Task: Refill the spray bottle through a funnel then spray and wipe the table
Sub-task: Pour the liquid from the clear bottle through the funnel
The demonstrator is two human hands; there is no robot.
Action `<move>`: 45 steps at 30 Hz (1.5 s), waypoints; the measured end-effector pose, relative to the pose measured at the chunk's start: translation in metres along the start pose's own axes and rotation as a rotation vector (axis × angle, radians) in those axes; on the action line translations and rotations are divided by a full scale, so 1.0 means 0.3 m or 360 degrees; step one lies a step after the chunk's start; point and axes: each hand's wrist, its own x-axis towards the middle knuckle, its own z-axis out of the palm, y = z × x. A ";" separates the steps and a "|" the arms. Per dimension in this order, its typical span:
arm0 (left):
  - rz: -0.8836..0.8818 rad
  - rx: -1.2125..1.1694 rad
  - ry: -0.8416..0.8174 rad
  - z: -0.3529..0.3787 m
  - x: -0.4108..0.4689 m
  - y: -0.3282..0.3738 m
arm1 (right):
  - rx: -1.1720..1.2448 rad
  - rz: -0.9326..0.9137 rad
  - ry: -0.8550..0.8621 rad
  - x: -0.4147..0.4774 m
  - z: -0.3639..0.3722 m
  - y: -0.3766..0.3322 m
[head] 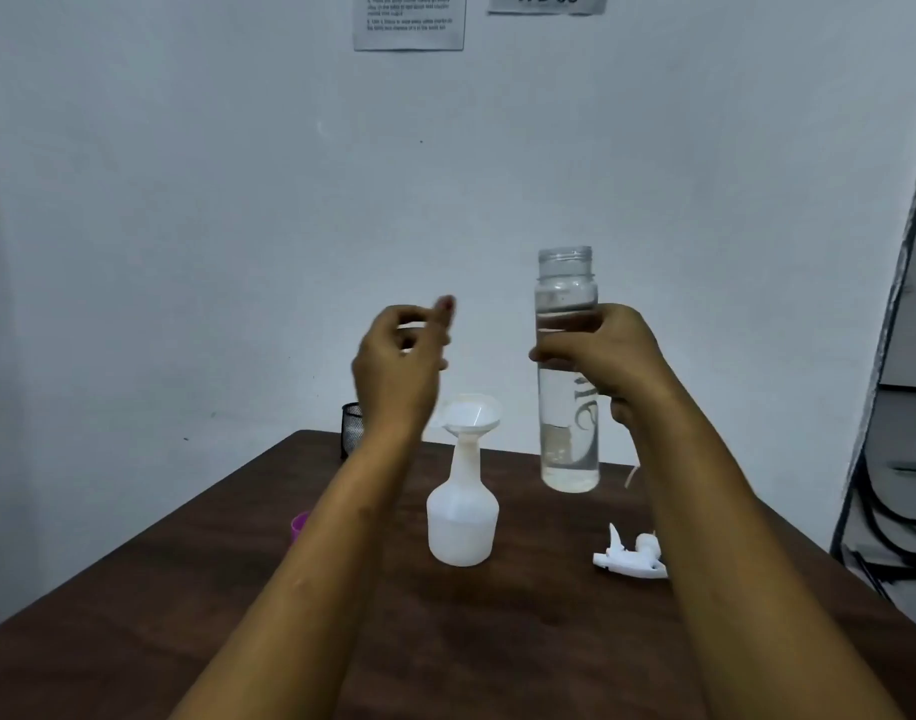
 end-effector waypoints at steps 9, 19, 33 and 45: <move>-0.0414 0.0210 -0.0048 -0.043 0.019 -0.399 | -0.0598 -0.0062 0.0223 0.070 0.078 0.209; -0.0329 0.0290 -0.0685 0.092 -0.071 -0.616 | -0.1055 -0.0190 0.0327 0.165 0.186 0.344; 0.0075 0.0628 -0.0598 0.089 -0.085 -0.657 | -0.1370 -0.0450 0.0454 0.203 0.169 0.336; 0.0125 0.0617 -0.0610 0.085 -0.096 -0.656 | -0.1537 -0.0500 0.0399 0.206 0.192 0.354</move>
